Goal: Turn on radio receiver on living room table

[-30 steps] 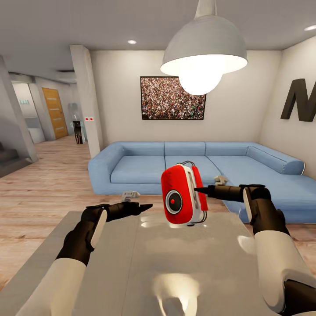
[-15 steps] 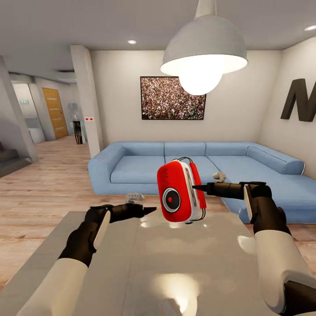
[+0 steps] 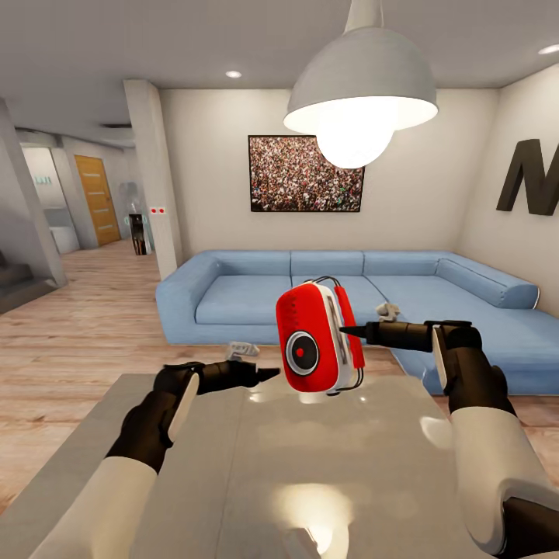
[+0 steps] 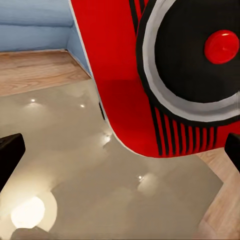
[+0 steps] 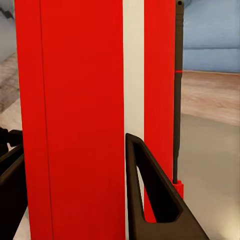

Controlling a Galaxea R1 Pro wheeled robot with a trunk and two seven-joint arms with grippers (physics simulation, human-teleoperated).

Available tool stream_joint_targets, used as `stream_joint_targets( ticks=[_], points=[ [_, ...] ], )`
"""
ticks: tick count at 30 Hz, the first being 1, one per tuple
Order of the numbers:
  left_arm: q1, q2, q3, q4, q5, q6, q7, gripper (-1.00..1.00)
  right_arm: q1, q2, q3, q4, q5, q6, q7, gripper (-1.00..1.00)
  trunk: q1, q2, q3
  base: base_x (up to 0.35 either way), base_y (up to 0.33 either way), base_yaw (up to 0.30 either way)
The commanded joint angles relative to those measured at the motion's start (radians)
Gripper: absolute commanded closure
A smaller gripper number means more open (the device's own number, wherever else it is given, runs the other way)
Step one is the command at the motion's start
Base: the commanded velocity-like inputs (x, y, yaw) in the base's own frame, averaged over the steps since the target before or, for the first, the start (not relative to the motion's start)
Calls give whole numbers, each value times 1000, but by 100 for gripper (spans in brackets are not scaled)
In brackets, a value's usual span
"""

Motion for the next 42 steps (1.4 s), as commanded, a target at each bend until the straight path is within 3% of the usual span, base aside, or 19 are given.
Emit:
stream_joint_targets(
  ticks=[1, 21, 33, 42],
  points=[
    [0, 0, -2, 0, 0, 0, 0, -100, 0, 0, 0, 0, -8, 3, 0, 100, 0, 0, 0, 0, 0, 0],
    [0, -16, -10, -74, 3, 10, 0, -100, 0, 1, 2, 1, -8, 3, 0, 100, 0, 0, 0, 0, 0, 0],
    [0, -26, -47, -200, 3, 156, -34, -100, 0, 1, 2, 1, -7, 3, 0, 100, 0, 0, 0, 0, 0, 0],
    [0, -29, -69, -217, 4, 175, -37, -100, 0, 2, 2, 1, -6, 3, -1, 100, 0, 0, 0, 0, 0, 0]
  ],
)
